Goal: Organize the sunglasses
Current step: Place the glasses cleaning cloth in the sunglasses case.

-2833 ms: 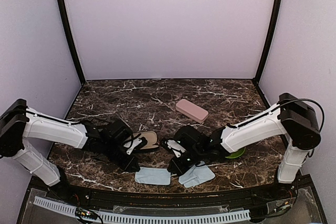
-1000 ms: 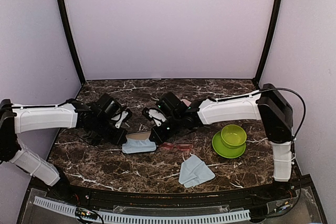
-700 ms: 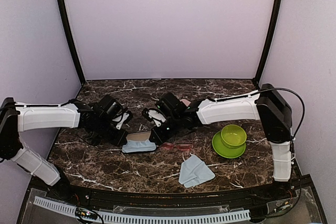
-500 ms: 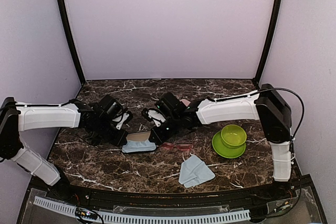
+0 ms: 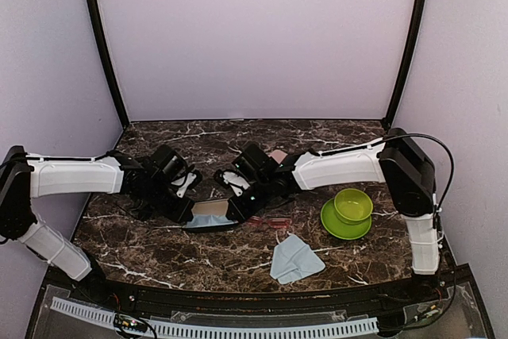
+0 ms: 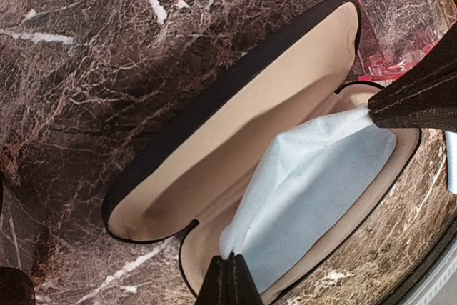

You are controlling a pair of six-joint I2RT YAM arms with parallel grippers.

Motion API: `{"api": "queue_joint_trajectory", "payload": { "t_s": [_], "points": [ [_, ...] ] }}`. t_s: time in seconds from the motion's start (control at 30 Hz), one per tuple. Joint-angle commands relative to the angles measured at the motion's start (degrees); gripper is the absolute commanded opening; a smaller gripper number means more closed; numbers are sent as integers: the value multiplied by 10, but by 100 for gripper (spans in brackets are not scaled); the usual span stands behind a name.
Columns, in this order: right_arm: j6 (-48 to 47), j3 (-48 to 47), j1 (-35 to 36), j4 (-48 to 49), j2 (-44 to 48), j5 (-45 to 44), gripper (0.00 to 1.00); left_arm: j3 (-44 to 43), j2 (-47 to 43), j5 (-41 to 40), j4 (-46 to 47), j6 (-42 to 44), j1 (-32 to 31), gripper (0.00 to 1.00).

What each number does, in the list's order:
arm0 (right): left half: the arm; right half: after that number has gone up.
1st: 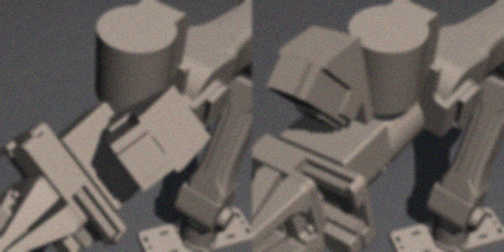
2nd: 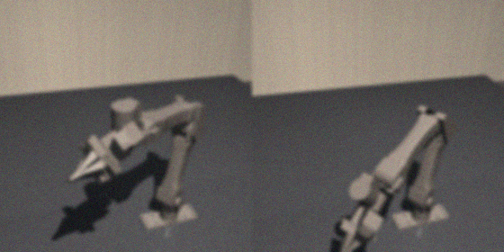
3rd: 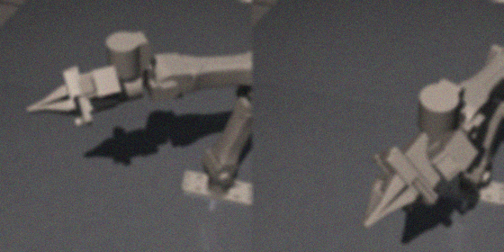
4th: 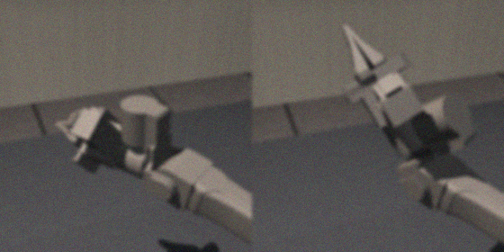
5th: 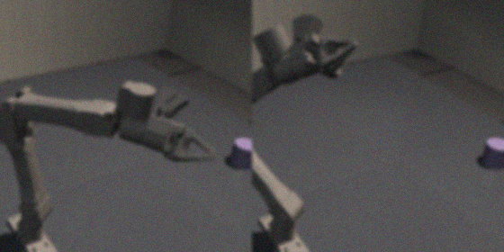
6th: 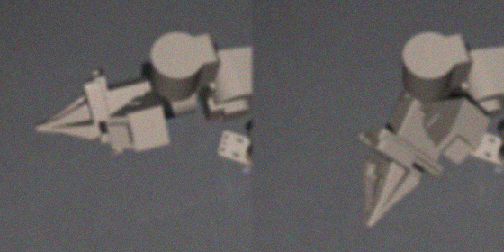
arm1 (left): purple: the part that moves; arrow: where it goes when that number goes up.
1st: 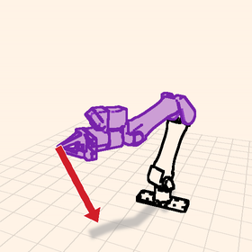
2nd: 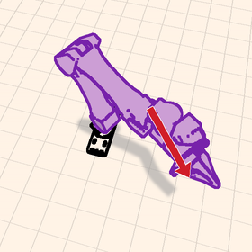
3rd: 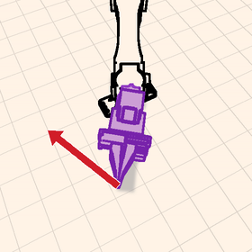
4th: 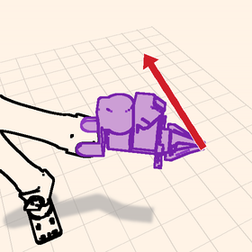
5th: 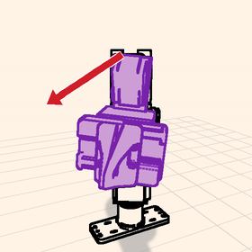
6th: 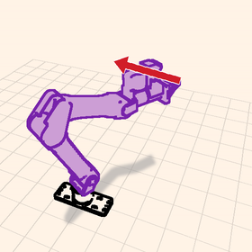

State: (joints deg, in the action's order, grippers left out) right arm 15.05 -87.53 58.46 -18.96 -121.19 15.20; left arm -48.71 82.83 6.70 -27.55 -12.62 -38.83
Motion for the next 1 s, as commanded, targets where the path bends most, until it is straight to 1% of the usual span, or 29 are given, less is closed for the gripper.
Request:
{"api": "queue_joint_trajectory", "payload": {
  "t_s": [0.0, 0.1, 0.3, 0.4, 0.6, 0.8, 0.97],
  "points": [
    [-6, -13, -4, 0, -2, 7, 0, 5, -4, 15, -14, 2, 2, 0],
    [-6, -13, -4, 0, -2, 7, 0, 12, -3, 19, -13, 0, 2, 1],
    [-5, -20, -4, -4, -1, 3, 16, 11, -2, 11, -14, -3, 2, 14],
    [-4, -23, -4, -6, 0, -1, 21, 7, -8, -1, -20, -4, 2, 20],
    [-3, -23, -4, -6, 13, -16, 28, -4, -26, -30, -42, -5, 2, 32],
    [-2, -16, -4, -2, 33, -25, 34, -3, -45, -37, -45, -11, 2, 39],
    [-1, -5, -2, 6, 46, -26, 37, 1, -57, -40, -44, -19, 2, 41]
  ]
}}
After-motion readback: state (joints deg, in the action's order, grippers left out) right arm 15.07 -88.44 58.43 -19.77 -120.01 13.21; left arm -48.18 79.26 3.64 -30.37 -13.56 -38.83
